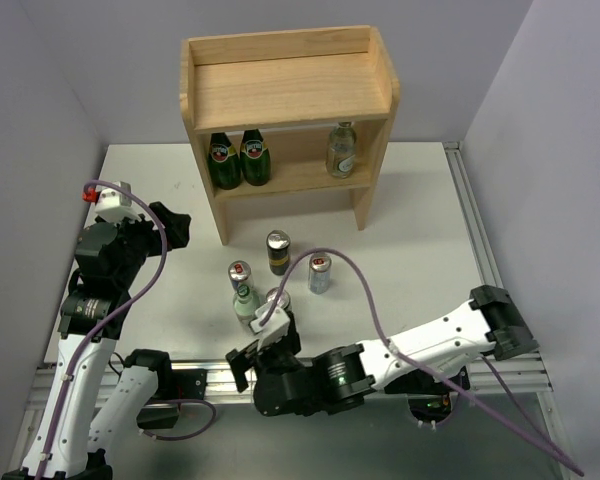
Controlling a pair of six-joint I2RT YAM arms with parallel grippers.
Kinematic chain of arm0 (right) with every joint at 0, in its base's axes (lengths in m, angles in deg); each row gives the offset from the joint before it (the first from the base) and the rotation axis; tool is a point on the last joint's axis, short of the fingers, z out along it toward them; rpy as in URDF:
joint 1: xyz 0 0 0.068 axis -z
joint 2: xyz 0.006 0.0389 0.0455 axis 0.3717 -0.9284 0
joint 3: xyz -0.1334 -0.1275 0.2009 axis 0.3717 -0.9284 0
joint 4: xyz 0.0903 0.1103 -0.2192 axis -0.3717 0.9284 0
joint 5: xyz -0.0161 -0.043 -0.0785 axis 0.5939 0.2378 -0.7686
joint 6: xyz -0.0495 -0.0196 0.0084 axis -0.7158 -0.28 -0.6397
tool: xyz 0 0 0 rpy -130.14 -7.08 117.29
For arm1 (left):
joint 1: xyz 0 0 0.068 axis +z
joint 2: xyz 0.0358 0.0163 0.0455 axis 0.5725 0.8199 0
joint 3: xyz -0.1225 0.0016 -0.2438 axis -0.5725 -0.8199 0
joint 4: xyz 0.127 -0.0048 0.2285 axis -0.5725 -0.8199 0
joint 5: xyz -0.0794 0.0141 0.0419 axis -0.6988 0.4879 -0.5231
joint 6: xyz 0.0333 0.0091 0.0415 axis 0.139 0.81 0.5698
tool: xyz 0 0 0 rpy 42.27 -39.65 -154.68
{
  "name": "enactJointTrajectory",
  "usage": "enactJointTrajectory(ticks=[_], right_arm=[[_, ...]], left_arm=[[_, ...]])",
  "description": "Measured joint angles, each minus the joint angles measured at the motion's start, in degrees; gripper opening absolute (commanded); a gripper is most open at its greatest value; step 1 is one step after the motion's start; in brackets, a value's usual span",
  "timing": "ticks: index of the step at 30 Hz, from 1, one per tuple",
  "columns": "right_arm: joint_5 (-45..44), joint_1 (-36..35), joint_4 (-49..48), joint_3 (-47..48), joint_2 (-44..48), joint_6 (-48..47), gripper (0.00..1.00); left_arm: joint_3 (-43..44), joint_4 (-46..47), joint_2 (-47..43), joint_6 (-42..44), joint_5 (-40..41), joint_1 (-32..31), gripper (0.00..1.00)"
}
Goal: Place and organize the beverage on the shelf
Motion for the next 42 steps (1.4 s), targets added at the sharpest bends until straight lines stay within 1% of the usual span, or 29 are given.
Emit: enactJointTrajectory(ticks=[3,6,9,12,16,24,29,37,42], right_arm=[[3.72,0.02,-4.81,-0.28,-4.04,-0.74,0.99],[8.17,1.57,-8.63,-1.97,-6.36,0.07,0.99],[11.82,5.62,-11.87,-5.84,-6.86,1.01,0.99],[13.35,9.33,-12.61,-6.86,-8.39,1.88,0.99],[14.71,10.73,-14.34,-6.84,-11.43,3.02,0.99],[16.79,13.16,-14.73,-6.19,-17.29,4.50,0.99],[16.44,15.45,-16.04,-6.19,-18.21,4.66,0.99],[16.26,19.12,-20.28,-5.90,-24.41,3.69,0.99],[16.26,20.00,-21.57,-4.33,-25.77,2.67,0.99]], left_arm=[[0.00,0.00,0.00,0.00,0.00,0.00,0.99],[0.00,-0.02,-0.04,0.00,0.00,0.00,0.99],[0.00,0.00,-0.09,0.00,-0.04,0.00,0.99],[0.00,0.00,-0.07,0.00,-0.11,0.00,0.99],[-0.02,0.00,-0.31,0.00,-0.28,0.00,0.99],[-0.02,0.02,-0.87,0.00,-0.66,0.00,0.99],[-0.04,0.02,-0.96,0.00,-1.05,0.00,0.99],[-0.04,0.02,-0.94,0.00,-1.51,0.00,0.99],[-0.04,0.02,-0.90,0.00,-1.53,0.00,0.99]])
